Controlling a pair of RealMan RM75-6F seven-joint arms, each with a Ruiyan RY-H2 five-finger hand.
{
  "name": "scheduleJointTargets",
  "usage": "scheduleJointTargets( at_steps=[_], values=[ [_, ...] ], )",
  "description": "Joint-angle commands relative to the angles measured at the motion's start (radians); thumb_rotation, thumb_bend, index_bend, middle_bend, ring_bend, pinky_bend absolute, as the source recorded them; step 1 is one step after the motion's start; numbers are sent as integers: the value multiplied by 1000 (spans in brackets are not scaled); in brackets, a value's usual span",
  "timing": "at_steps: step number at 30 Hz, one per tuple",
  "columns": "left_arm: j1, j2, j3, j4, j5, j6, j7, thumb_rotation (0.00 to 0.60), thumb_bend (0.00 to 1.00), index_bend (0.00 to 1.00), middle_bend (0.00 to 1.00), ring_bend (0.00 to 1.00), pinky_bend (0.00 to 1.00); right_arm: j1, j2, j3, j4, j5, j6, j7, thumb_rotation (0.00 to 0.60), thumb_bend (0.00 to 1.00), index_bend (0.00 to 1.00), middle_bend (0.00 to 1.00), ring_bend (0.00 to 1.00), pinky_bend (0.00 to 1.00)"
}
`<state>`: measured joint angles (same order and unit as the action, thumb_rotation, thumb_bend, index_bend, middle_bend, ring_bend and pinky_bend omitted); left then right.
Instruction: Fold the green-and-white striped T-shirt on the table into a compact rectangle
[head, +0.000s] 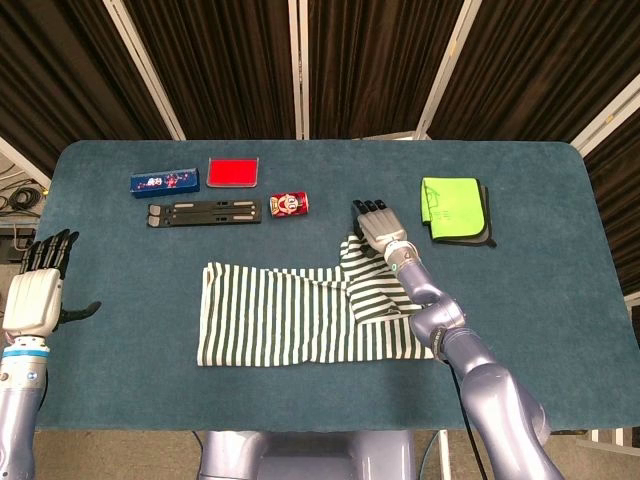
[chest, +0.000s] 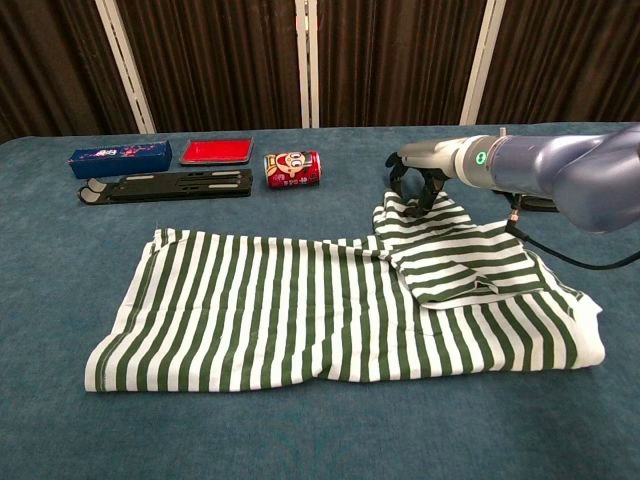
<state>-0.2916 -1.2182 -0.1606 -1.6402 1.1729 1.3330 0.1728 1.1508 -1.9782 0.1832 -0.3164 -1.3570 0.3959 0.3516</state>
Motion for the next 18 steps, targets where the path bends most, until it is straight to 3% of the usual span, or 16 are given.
scheduleJointTargets(
  at_steps=[1, 18],
  values=[
    [0, -1, -1, 1, 0, -1, 0, 600, 0, 0, 0, 0, 0, 0, -11, -6, 19, -10, 10, 16, 600, 339, 571, 9, 0, 0],
    [3, -6, 2, 3, 16, -1, 7, 600, 0, 0, 0, 0, 0, -18, -17, -29, 40, -46, 72, 81, 600, 381, 682, 59, 0, 0]
  ],
)
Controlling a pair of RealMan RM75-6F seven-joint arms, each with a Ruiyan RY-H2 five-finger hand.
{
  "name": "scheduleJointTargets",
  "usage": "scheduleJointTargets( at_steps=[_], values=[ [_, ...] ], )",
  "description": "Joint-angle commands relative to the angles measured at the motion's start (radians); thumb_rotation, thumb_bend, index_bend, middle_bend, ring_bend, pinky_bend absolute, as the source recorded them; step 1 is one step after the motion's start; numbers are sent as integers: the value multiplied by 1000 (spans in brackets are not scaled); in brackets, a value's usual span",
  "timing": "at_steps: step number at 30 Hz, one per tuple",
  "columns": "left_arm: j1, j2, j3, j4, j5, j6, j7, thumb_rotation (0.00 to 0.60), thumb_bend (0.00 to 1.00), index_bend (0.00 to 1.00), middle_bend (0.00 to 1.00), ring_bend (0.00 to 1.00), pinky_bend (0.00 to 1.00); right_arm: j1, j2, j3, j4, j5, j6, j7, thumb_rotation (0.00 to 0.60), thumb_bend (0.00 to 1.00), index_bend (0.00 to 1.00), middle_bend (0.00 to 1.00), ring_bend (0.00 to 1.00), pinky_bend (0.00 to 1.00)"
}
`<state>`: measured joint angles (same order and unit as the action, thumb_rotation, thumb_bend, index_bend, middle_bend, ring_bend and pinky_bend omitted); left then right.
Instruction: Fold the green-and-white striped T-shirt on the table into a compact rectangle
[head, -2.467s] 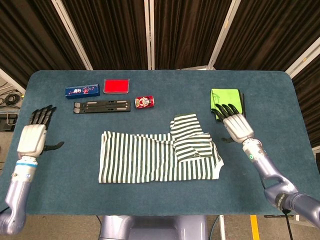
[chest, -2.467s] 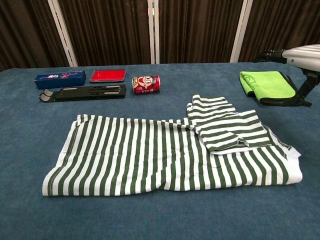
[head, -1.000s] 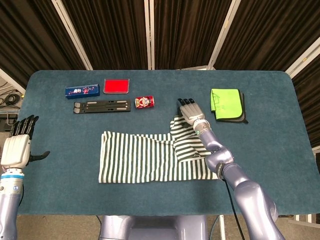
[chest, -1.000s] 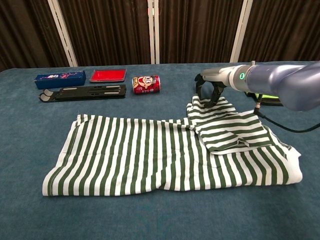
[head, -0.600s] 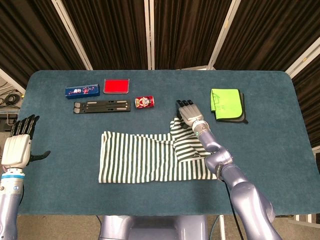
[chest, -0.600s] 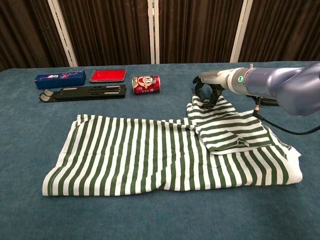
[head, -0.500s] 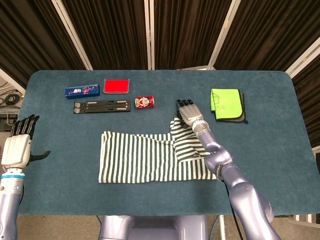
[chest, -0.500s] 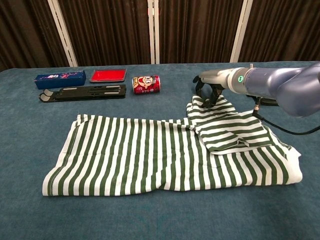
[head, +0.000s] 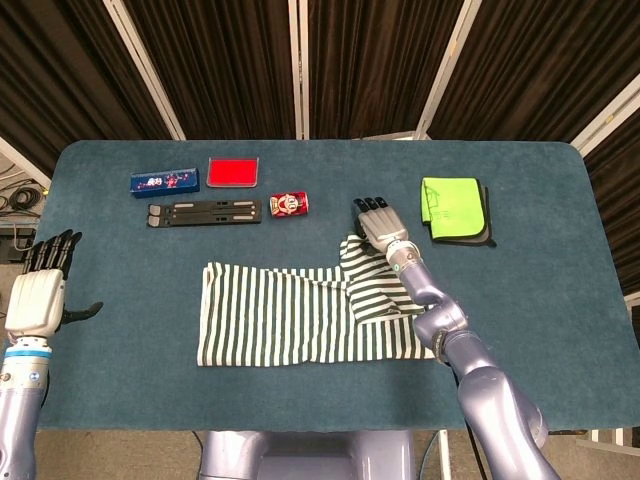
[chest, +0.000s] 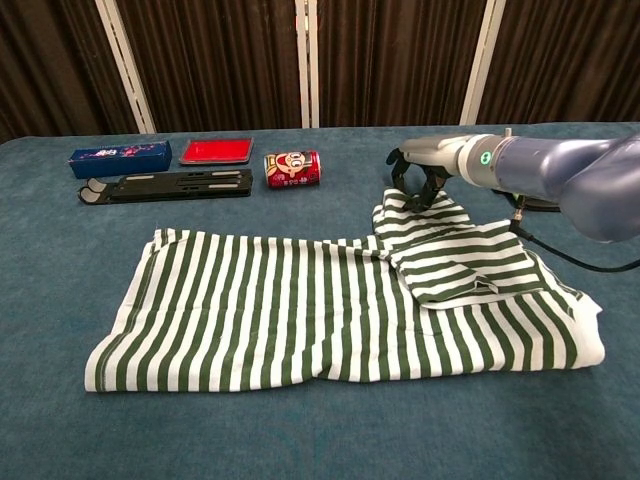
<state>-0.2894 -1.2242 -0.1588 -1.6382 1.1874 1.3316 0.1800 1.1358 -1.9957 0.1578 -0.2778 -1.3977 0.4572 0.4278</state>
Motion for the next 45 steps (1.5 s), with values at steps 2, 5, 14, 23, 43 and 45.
scheduleJointTargets(
  at_steps=[2, 5, 14, 23, 43, 45],
  values=[
    [1, -1, 0, 1, 2, 0, 1, 600, 0, 0, 0, 0, 0, -7, 3, -7, 0, -10, 20, 11, 600, 383, 686, 61, 0, 0],
    [1, -1, 0, 0, 5, 0, 0, 600, 0, 0, 0, 0, 0, -15, 11, -16, -8, -21, 37, 19, 600, 385, 687, 63, 0, 0],
    [6, 4, 4, -12, 22, 5, -4, 600, 0, 0, 0, 0, 0, -70, 62, -62, -85, -72, 156, 20, 600, 398, 693, 72, 0, 0],
    [11, 10, 11, -30, 45, 12, -8, 600, 0, 0, 0, 0, 0, -130, 122, -88, -210, -100, 273, -38, 600, 403, 696, 75, 0, 0],
    [26, 32, 22, -68, 94, 30, -35, 600, 0, 0, 0, 0, 0, -240, 286, -70, -568, -77, 441, -369, 600, 411, 702, 81, 0, 0],
    [28, 34, 23, -73, 100, 33, -37, 600, 0, 0, 0, 0, 0, -252, 307, -76, -606, -80, 456, -393, 600, 412, 703, 82, 0, 0]
  ],
)
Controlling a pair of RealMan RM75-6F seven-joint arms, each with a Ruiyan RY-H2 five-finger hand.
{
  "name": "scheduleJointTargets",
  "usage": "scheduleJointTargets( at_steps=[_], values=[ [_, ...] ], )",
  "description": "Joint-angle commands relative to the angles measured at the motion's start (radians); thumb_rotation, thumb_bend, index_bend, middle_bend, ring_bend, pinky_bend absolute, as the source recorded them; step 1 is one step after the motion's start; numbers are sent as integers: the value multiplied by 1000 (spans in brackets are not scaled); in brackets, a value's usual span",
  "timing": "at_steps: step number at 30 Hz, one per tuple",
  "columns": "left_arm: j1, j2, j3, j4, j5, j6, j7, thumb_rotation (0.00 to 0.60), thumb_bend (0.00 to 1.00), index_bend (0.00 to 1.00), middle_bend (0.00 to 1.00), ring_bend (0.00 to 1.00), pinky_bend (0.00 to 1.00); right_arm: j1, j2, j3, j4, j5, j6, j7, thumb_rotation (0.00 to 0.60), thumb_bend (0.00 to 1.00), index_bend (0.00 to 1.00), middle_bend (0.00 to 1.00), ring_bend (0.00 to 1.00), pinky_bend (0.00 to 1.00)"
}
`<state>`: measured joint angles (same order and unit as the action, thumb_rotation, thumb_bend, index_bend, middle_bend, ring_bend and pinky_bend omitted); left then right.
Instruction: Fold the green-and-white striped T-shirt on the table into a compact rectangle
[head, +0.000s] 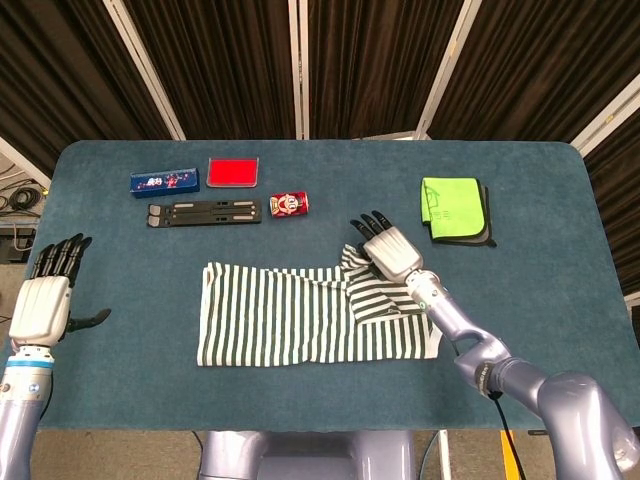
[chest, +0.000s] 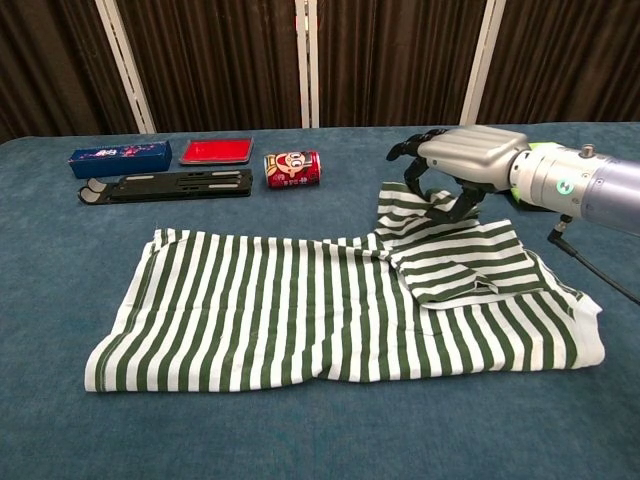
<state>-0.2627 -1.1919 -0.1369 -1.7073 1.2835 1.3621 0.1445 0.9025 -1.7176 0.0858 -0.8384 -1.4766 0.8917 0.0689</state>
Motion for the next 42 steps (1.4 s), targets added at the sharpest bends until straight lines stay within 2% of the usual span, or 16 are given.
scheduleJointTargets(
  at_steps=[1, 11, 24, 25, 27, 29, 32, 38, 42],
  values=[
    [3, 3, 2, -6, 7, 4, -3, 600, 0, 0, 0, 0, 0, -26, 41, -7, -71, -2, 28, -50, 600, 412, 703, 82, 0, 0],
    [10, 12, 9, -24, 29, 12, -12, 600, 0, 0, 0, 0, 0, -93, 97, -23, -243, 23, 72, -228, 600, 417, 708, 81, 0, 0],
    [17, 24, 13, -36, 49, 17, -26, 600, 0, 0, 0, 0, 0, -142, 102, -47, -319, 33, 86, -356, 600, 416, 698, 56, 0, 0],
    [17, 25, 14, -36, 50, 17, -27, 600, 0, 0, 0, 0, 0, -144, 103, -47, -323, 34, 85, -359, 600, 413, 666, 46, 0, 0],
    [18, 26, 14, -38, 51, 17, -28, 600, 0, 0, 0, 0, 0, -147, 104, -49, -327, 34, 84, -362, 600, 361, 513, 17, 0, 0],
    [18, 27, 15, -39, 54, 18, -28, 600, 0, 0, 0, 0, 0, -151, 108, -51, -335, 41, 72, -362, 600, 226, 283, 0, 0, 0],
    [20, 29, 15, -41, 56, 19, -29, 600, 0, 0, 0, 0, 0, -154, 128, -50, -374, 63, 42, -359, 600, 160, 129, 0, 0, 0],
    [22, 32, 16, -46, 60, 21, -34, 600, 0, 0, 0, 0, 0, -175, 181, -65, -465, 61, 49, -396, 600, 158, 65, 0, 0, 0],
    [23, 34, 17, -47, 63, 19, -38, 600, 0, 0, 0, 0, 0, -191, 219, -69, -520, 51, 71, -403, 600, 167, 71, 0, 0, 0]
  ],
)
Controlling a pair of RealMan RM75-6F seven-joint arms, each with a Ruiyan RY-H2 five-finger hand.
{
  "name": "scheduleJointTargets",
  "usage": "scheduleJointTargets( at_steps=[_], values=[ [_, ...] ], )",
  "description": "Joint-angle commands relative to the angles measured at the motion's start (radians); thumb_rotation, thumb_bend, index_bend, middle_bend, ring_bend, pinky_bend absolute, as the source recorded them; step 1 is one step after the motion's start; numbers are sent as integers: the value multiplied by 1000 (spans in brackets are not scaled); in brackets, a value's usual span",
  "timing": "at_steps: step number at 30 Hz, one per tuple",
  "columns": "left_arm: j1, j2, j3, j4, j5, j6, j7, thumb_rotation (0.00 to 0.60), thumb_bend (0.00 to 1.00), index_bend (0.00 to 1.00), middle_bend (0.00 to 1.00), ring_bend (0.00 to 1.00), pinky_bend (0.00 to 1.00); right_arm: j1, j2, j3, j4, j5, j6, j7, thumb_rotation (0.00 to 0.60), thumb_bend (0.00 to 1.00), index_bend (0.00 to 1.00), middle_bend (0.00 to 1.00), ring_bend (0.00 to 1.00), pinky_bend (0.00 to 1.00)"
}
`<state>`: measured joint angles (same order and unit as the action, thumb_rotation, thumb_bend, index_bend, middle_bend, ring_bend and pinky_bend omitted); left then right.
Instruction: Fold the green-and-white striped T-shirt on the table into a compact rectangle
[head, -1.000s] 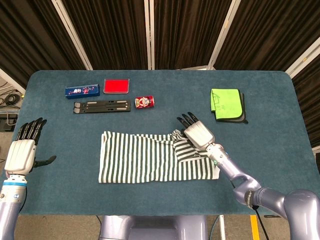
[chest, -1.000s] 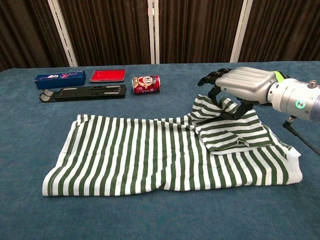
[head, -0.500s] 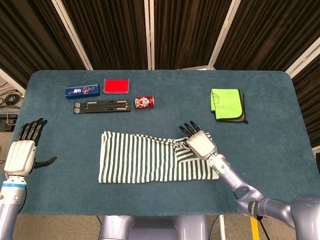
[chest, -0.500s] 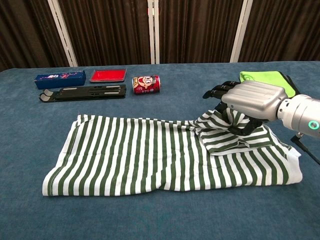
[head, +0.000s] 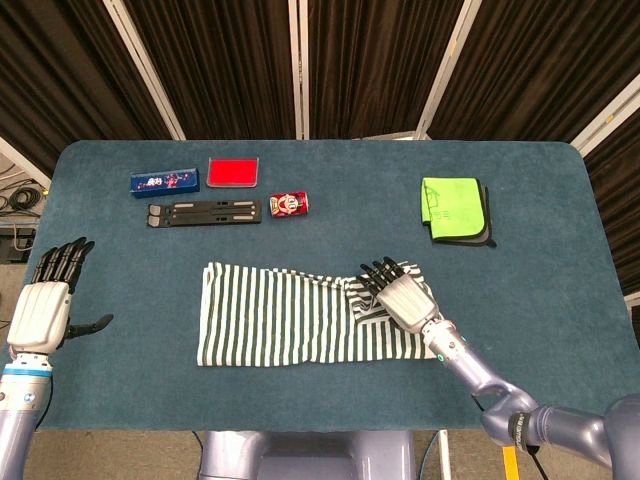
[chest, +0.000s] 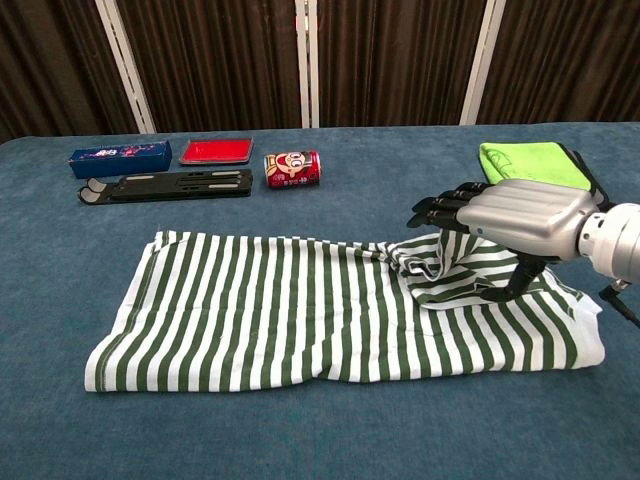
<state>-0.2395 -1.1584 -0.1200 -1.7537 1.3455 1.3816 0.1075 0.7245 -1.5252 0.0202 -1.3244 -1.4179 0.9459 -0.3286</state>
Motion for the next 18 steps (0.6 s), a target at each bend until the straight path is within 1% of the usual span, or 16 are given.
scheduleJointTargets(
  at_steps=[1, 6, 9, 11, 12, 14, 17, 18],
  values=[
    [1, 1, 0, 0, 1, 0, -2, 600, 0, 0, 0, 0, 0, -16, 35, -4, -46, -12, 23, -2, 600, 180, 77, 0, 0, 0],
    [3, 4, -2, -3, 3, 3, -8, 600, 0, 0, 0, 0, 0, -19, 86, 8, -109, -31, 43, 20, 600, 293, 111, 0, 0, 0],
    [3, 6, -2, -4, 4, 4, -10, 600, 0, 0, 0, 0, 0, -9, 102, 22, -126, -35, 37, 26, 600, 390, 139, 0, 0, 0],
    [4, 6, -2, -4, 5, 4, -11, 600, 0, 0, 0, 0, 0, 10, 105, 40, -128, -24, 14, 28, 600, 485, 155, 0, 0, 0],
    [4, 6, -2, -4, 6, 4, -11, 600, 0, 0, 0, 0, 0, 19, 103, 49, -125, -16, 1, 27, 600, 516, 163, 0, 0, 0],
    [4, 6, -1, -4, 6, 3, -11, 600, 0, 0, 0, 0, 0, 51, 91, 76, -109, 15, -43, 15, 600, 607, 204, 0, 0, 0],
    [3, 6, -3, -2, 4, 2, -12, 600, 0, 0, 0, 0, 0, 94, 57, 114, -65, 68, -98, -19, 600, 709, 266, 0, 0, 0],
    [3, 6, -3, -1, 3, 1, -13, 600, 0, 0, 0, 0, 0, 109, 45, 125, -50, 92, -122, -29, 600, 726, 277, 0, 0, 0]
  ],
)
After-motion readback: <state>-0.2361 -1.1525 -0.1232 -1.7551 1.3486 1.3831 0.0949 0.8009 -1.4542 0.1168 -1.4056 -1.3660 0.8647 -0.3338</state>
